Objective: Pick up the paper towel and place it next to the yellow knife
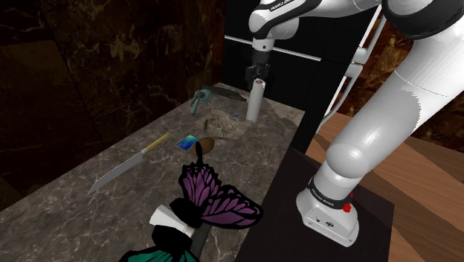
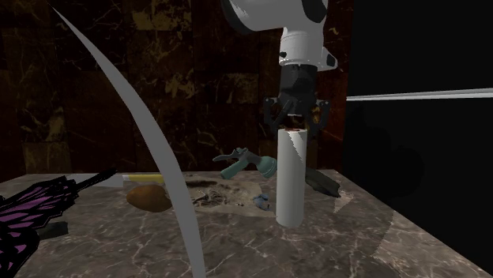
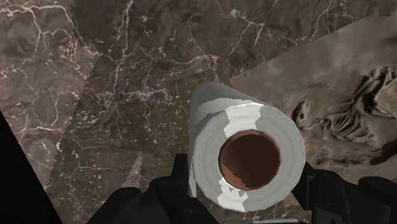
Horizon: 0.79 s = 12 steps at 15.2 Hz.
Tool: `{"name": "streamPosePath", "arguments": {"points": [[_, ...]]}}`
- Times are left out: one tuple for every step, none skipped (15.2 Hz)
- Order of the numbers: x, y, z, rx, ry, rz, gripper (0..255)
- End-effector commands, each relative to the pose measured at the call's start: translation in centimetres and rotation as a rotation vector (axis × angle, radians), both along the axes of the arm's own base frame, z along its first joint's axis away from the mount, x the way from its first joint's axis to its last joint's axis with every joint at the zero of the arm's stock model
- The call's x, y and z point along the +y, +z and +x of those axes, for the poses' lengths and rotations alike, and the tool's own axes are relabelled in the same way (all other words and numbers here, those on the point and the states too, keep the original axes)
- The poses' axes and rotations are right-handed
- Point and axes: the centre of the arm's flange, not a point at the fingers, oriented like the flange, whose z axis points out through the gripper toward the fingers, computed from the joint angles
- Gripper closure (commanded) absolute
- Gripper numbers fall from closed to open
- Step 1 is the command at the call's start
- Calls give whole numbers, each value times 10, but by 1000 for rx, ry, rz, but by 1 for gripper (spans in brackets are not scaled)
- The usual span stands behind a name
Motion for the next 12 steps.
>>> {"name": "streamPosePath", "arguments": {"points": [[0,0,0,1,0,1,255],[0,-1,0,1,0,1,255],[0,-1,0,1,0,1,255],[0,-1,0,1,0,1,255],[0,-1,0,1,0,1,255],[1,-1,0,1,0,1,255],[0,-1,0,1,0,1,255],[1,-1,0,1,0,1,255],[0,-1,0,1,0,1,255],[0,5,0,1,0,1,255],[0,10,0,1,0,1,255],[0,15,0,1,0,1,255]]}}
